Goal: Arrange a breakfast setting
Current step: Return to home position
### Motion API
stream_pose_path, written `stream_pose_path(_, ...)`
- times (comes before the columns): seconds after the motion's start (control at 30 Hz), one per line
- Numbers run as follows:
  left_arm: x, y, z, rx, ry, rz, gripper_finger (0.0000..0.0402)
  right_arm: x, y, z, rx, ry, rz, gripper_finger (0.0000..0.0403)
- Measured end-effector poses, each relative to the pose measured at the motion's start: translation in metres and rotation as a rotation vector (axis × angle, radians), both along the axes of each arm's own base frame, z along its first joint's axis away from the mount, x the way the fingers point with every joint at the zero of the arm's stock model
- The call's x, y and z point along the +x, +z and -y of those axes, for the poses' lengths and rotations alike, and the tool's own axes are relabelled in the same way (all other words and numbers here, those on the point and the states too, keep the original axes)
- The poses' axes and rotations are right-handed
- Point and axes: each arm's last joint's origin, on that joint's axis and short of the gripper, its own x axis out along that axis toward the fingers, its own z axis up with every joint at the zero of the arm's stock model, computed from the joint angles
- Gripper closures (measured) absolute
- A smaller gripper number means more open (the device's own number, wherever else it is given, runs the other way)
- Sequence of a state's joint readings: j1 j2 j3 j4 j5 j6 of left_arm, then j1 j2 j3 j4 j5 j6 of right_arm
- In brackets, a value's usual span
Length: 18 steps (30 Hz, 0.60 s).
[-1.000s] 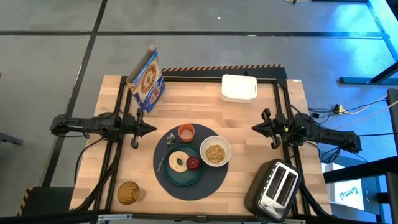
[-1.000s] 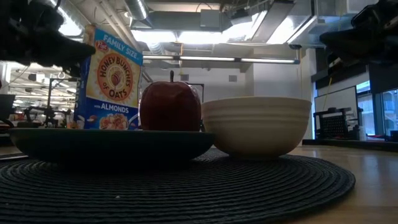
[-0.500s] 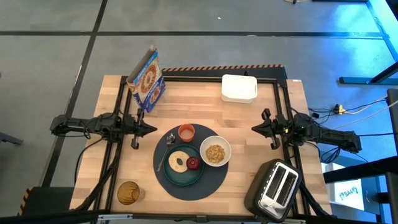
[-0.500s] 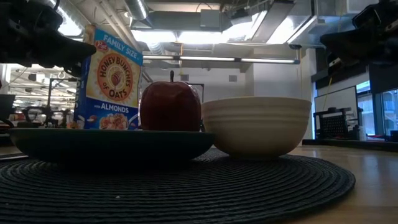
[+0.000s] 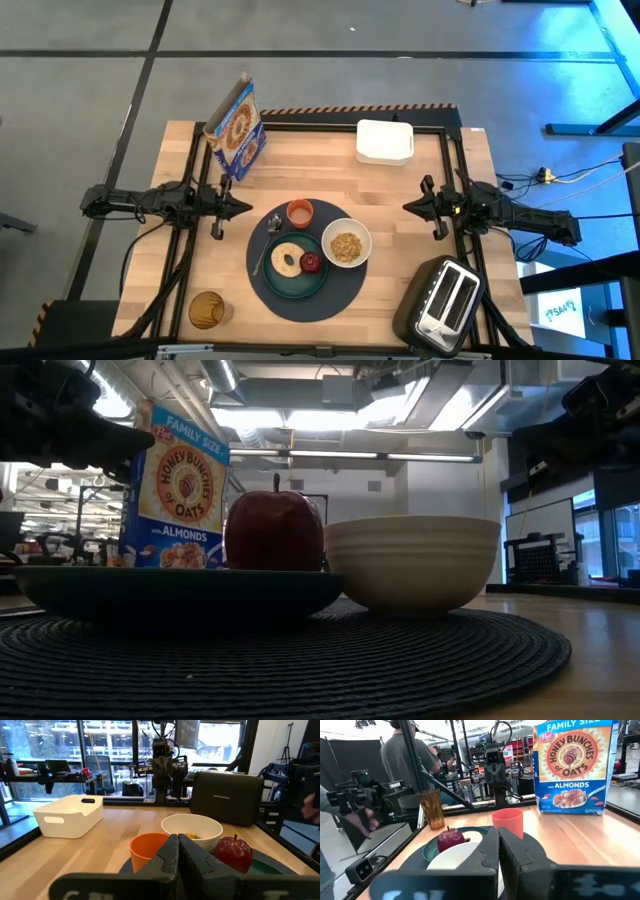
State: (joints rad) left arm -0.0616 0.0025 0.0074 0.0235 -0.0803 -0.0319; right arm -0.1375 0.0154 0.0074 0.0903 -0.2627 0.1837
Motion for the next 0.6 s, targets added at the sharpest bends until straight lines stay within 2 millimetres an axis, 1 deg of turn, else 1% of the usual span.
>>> stream_pose_path(0.13, 0.0, 0.0, 0.0, 0.0, 0.0, 0.0, 0.0402, 0.0002, -0.0026, 0.0, 0.005, 0.0, -0.027, 0.0403)
stream_pose_path(0.6, 0.0, 0.0, 0.0, -0.001, 0.0, 0.0, 0.0401, 0.0002, -0.0029, 0.0, 0.006, 0.0, -0.03, 0.0403)
